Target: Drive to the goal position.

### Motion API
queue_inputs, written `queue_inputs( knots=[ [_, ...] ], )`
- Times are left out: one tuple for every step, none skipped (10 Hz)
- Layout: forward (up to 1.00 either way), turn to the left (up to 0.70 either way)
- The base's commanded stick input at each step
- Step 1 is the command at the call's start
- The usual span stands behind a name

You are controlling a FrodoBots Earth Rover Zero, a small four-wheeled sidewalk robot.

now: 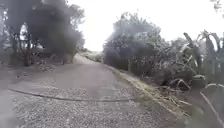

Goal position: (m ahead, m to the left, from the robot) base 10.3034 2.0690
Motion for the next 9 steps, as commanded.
queue_inputs(
  knots=[
    [0.7,0.0],
    [0.7,0.0],
    [0.7,0.0],
    [0.7,0.0],
    [0.7,0.0],
    [0.7,0.16],
    [0.7,0.35],
    [0.7,0.35],
    [0.7,0.28]
  ],
)
